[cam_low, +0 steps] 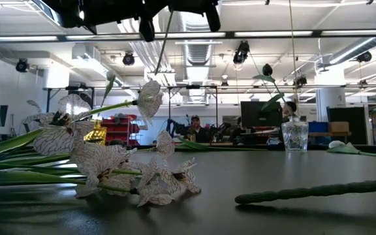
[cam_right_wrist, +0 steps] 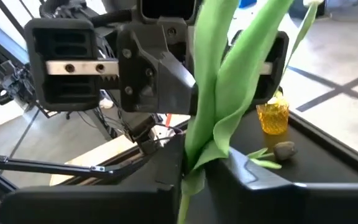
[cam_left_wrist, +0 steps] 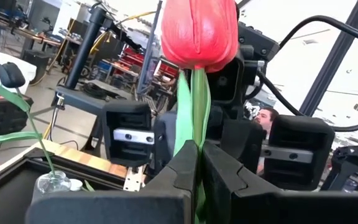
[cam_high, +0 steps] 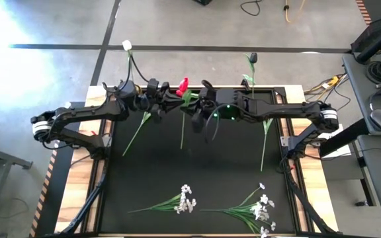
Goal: Sort flowers into vase by color
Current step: Put the bottom red tulip into the transparent vase
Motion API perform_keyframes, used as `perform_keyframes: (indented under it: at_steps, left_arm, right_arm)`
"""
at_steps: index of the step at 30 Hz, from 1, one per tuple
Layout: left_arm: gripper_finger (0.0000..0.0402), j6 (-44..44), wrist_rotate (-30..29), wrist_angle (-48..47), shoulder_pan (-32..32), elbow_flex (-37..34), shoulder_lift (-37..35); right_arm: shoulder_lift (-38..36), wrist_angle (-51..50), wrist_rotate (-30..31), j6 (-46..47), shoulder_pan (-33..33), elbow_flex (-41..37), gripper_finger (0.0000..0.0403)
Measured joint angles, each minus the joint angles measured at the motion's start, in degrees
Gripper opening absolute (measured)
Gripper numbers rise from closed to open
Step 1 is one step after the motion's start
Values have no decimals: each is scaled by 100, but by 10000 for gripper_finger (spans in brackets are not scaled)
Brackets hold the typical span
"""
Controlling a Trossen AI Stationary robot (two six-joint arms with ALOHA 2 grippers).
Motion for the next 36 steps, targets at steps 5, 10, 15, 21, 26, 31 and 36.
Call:
perform_keyframes:
  at_steps: [5,10,15,21,26,31,36]
  left_arm:
    - [1,0,109,-3,0,0,0]
    - [27,0,129,-28,9,0,-2]
    - [71,2,120,-28,11,0,-17]
    - [121,57,31,-54,11,0,-17]
    - [138,107,29,-116,11,0,-17]
    - [139,109,24,-113,11,0,-17]
    - [139,109,-15,-115,11,0,-17]
  right_arm:
    - [-11,-15,0,-180,0,-1,16]
    - [-51,-80,6,-281,0,-1,15]
    - [-295,-207,222,-569,-22,-1,14]
    - [-859,-1164,1203,-995,-48,-3,13]
    - [-1594,-2025,2541,-1316,-49,-187,13]
    - [-2431,-2279,3489,-1483,-181,-746,13]
    - [-3129,-2291,4231,-1740,-446,-1431,12]
